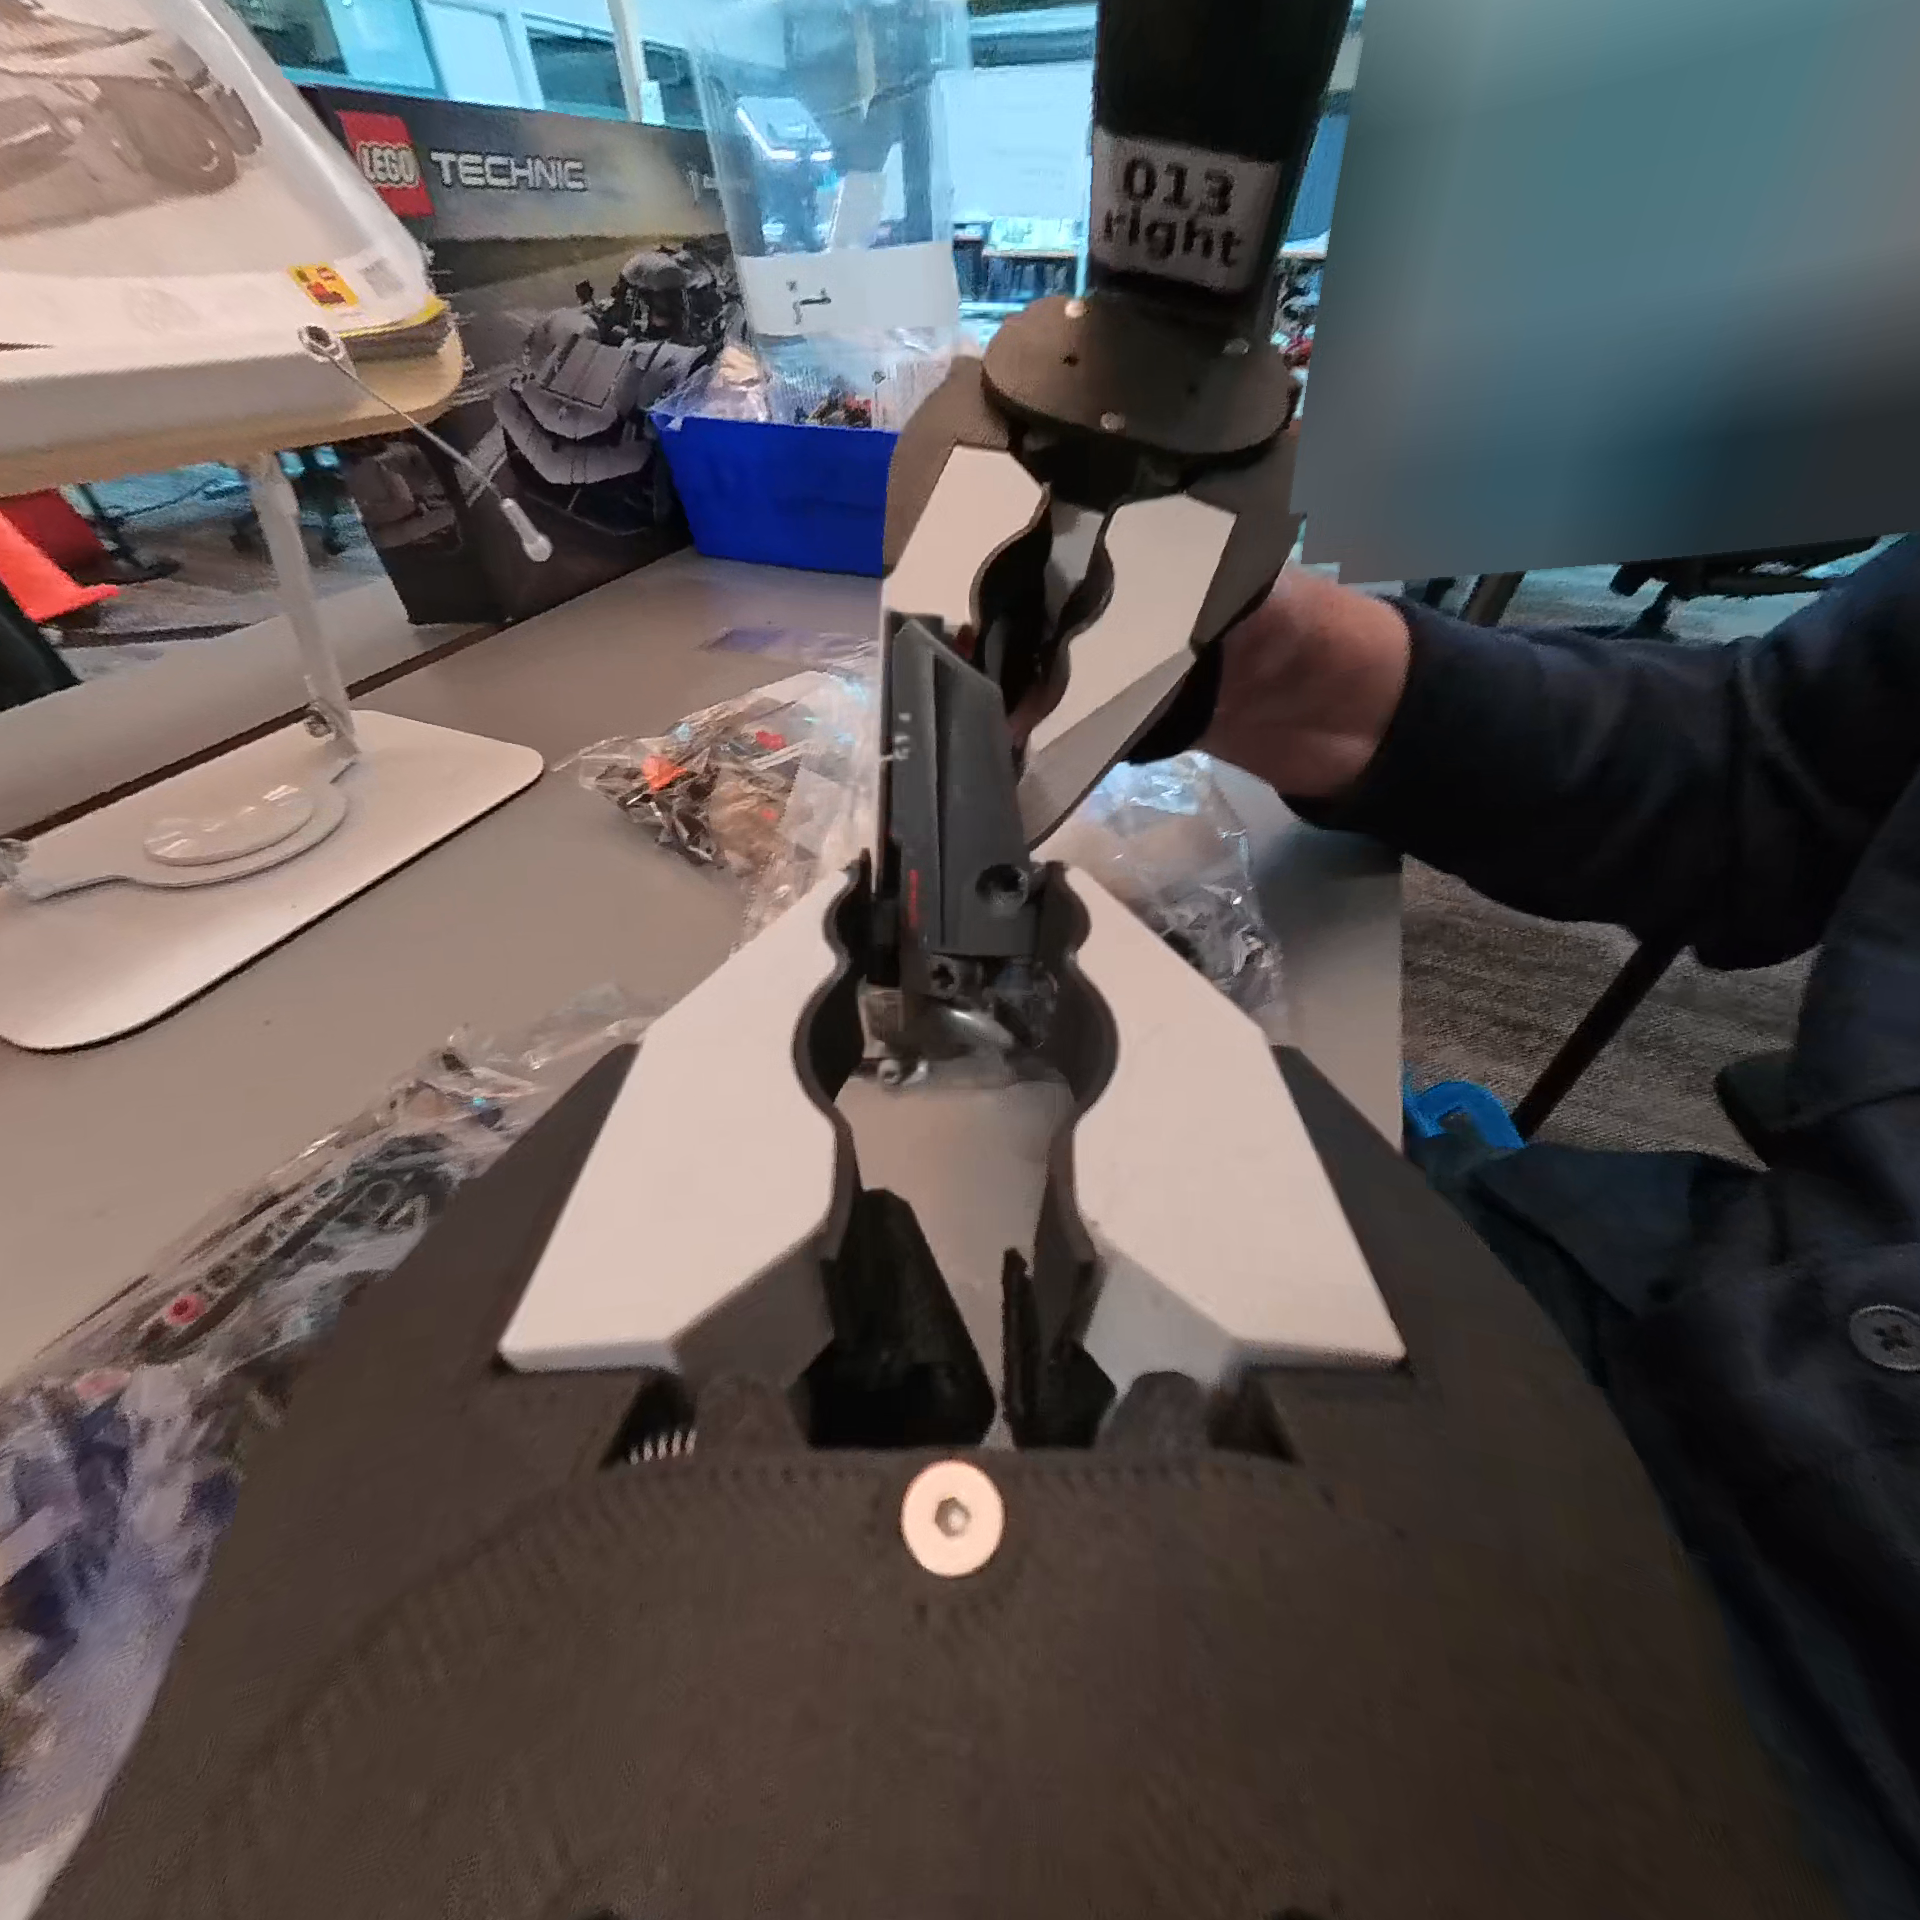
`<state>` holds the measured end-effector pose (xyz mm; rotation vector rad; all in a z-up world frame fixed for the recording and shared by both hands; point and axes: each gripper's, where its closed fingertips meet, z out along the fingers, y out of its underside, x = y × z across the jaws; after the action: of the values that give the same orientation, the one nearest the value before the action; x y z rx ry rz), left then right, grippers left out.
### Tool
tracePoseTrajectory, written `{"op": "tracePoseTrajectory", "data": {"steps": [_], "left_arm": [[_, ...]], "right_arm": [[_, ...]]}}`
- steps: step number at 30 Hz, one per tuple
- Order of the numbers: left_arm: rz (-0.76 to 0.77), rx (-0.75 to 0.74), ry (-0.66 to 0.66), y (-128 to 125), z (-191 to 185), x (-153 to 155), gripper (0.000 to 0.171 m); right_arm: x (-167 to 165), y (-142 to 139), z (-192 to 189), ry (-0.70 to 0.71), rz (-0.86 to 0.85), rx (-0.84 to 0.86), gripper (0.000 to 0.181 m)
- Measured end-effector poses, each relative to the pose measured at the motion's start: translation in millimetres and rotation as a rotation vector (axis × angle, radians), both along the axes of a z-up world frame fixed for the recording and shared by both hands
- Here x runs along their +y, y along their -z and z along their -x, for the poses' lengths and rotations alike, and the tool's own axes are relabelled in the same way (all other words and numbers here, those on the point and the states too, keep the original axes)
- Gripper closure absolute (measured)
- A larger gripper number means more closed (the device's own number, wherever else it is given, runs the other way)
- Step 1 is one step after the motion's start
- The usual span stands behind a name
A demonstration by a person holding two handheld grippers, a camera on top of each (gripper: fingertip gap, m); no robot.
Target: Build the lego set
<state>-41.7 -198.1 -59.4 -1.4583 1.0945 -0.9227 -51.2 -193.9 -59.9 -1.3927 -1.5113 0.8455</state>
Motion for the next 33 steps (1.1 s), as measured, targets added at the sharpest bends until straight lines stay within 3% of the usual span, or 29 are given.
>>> {"op": "tracePoseTrajectory", "data": {"steps": [12, 13, 14, 16, 18, 20, 22, 29, 33], "left_arm": [[0.085, -0.044, 0.151, -4, -2, -10, 0.141], [0.093, -0.057, 0.148, -5, 0, -8, 0.144], [0.101, -0.099, 0.096, -10, 9, 2, 0.157], [0.132, -0.235, 0.074, -31, 37, 12, 0.161], [0.095, -0.092, 0.066, -17, 24, 8, 0.161], [0.093, -0.024, 0.041, -8, 6, 11, 0.160], [0.116, -0.067, -0.007, -11, 13, 21, 0.162], [0.154, -0.084, -0.040, -8, 7, 23, 0.162], [0.139, -0.075, -0.079, -7, 3, 24, 0.163]], "right_arm": [[-11, 1, -7, -0.079, -0.098, -0.091, 0.168], [-11, 2, -8, -0.085, -0.104, -0.093, 0.168], [-8, 5, -13, -0.081, -0.113, -0.116, 0.181], [1, -1, -23, -0.020, -0.089, -0.076, 0.181], [5, -13, -18, 0.023, -0.058, -0.013, 0.181], [15, 1, -11, 0.084, -0.104, -0.106, 0.181], [19, 5, -11, 0.122, -0.126, -0.125, 0.181], [17, -2, -9, 0.203, -0.010, -0.044, 0.147], [24, -10, -7, 0.280, -0.072, 0.010, 0.156]]}}
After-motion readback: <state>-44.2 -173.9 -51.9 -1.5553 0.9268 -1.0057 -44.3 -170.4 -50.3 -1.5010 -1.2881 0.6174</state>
